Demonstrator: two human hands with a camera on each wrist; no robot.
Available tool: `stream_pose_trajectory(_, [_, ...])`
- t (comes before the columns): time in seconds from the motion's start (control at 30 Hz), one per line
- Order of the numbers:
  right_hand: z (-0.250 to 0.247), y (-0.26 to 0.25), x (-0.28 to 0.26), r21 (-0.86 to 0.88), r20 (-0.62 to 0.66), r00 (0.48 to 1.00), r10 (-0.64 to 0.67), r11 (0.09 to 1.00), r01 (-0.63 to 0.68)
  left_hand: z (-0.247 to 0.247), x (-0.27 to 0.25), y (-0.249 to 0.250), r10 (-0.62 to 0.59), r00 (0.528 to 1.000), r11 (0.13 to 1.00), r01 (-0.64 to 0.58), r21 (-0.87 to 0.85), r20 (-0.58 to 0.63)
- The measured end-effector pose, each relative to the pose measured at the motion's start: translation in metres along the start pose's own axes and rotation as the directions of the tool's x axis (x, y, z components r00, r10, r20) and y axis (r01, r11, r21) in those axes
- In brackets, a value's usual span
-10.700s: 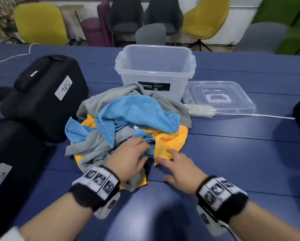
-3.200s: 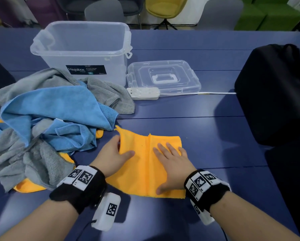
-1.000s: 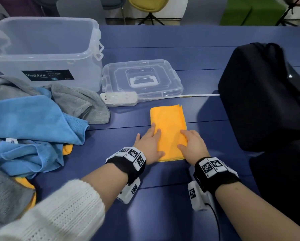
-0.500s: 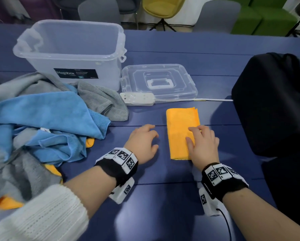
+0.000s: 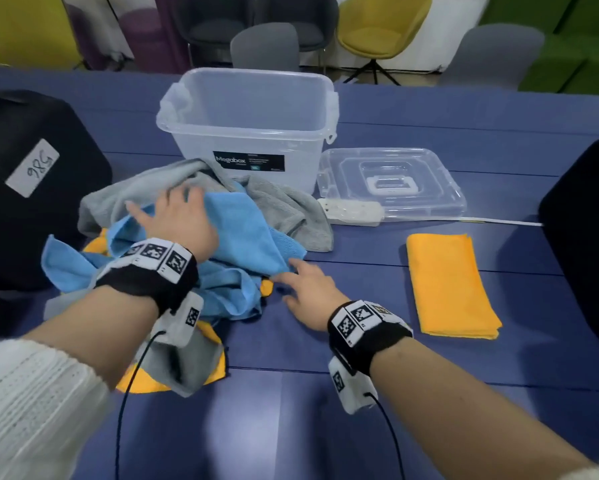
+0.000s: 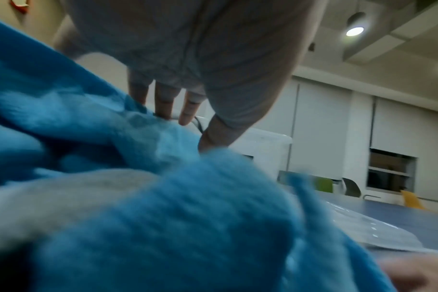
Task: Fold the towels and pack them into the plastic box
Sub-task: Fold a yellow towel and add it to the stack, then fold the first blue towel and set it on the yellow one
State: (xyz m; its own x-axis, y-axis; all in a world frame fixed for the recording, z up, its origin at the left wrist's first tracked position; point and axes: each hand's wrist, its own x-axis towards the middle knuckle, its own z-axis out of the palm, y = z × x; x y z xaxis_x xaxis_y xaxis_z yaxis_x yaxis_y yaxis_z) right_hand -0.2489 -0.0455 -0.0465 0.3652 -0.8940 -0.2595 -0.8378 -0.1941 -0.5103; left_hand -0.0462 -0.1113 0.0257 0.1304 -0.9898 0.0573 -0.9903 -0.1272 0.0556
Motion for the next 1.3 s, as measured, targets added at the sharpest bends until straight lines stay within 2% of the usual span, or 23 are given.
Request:
stream_pose_trajectory(0.1, [0.006,-0.011,0.013,-0.048,0.071,0.994,0.084,0.996,-0.081,-0.009,0.01,-0.022,-0.057,0.993,0.996,0.05,0.077,0.099])
stream_pose_trajectory(0.17, [0.006,-0.012,0.016,-0.045,0.057,0.994,0.092,0.995,-0.09,-0.013,0.012,-0.031,-0.024,0.997,1.0,0.023,0.013,0.074])
stream_pose_trajectory(0.2, [0.005,-0.012,0.016,-0.004,0.017,0.995,0.097,0.995,-0.097,-0.015,0.012,-0.035,0.0,0.999,0.999,0.002,-0.046,0.05])
stream_pose_trajectory(0.27, [-0.003,-0.01,0.014,0.151,-0.147,0.982,0.117,0.984,-0.094,-0.019,0.014,-0.042,0.064,0.998,0.98,-0.066,-0.19,-0.015])
stream_pose_trajectory(0.3, [-0.011,-0.01,0.011,0.248,-0.264,0.955,0.136,0.966,-0.069,-0.022,0.015,-0.044,0.099,0.993,0.956,-0.114,-0.269,-0.071])
stream_pose_trajectory(0.37, [-0.035,-0.014,0.003,0.41,-0.48,0.856,0.191,0.912,0.026,-0.037,0.018,-0.045,0.138,0.966,0.89,-0.218,-0.4,-0.218])
stream_pose_trajectory(0.4, [-0.051,-0.016,-0.002,0.467,-0.546,0.809,0.217,0.881,0.079,-0.047,0.02,-0.045,0.142,0.947,0.855,-0.263,-0.446,-0.288])
stream_pose_trajectory(0.5, [-0.102,-0.021,-0.021,0.534,-0.657,0.71,0.255,0.822,0.199,-0.086,0.02,-0.037,0.144,0.904,0.714,-0.377,-0.59,-0.403])
stream_pose_trajectory(0.6, [-0.142,-0.036,-0.044,0.533,-0.721,0.651,0.238,0.791,0.301,-0.127,0.009,-0.018,0.156,0.872,0.54,-0.469,-0.699,-0.464])
stream_pose_trajectory(0.67, [-0.156,-0.053,-0.059,0.509,-0.727,0.667,0.161,0.779,0.366,-0.153,-0.007,0.001,0.237,0.829,0.47,-0.554,-0.688,-0.506])
stream_pose_trajectory(0.77, [-0.169,-0.08,-0.082,0.336,-0.685,0.723,-0.094,0.839,0.427,-0.182,-0.038,0.029,0.443,0.732,0.412,-0.679,-0.608,-0.518])
stream_pose_trajectory(0.87, [-0.182,-0.098,-0.103,0.108,-0.636,0.696,-0.333,0.855,0.507,-0.197,-0.068,0.047,0.603,0.643,0.367,-0.749,-0.552,-0.472])
stream_pose_trajectory(0.9, [-0.187,-0.101,-0.109,0.078,-0.629,0.693,-0.353,0.858,0.508,-0.199,-0.077,0.05,0.631,0.632,0.368,-0.754,-0.544,-0.45])
stream_pose_trajectory(1.03, [-0.203,-0.094,-0.137,0.155,-0.63,0.72,-0.29,0.862,0.482,-0.197,-0.097,0.052,0.65,0.65,0.417,-0.738,-0.53,-0.394])
stream_pose_trajectory(1.13, [-0.21,-0.079,-0.16,0.114,-0.604,0.761,-0.237,0.919,0.377,-0.188,-0.105,0.051,0.654,0.66,0.526,-0.748,-0.405,-0.369])
stream_pose_trajectory(1.23, [-0.213,-0.059,-0.183,0.108,-0.585,0.789,-0.186,0.946,0.304,-0.174,-0.105,0.041,0.612,0.737,0.672,-0.675,-0.304,-0.286])
stream_pose_trajectory(1.3, [-0.216,-0.043,-0.197,0.117,-0.587,0.797,-0.142,0.959,0.257,-0.167,-0.104,0.033,0.58,0.781,0.728,-0.625,-0.282,-0.233])
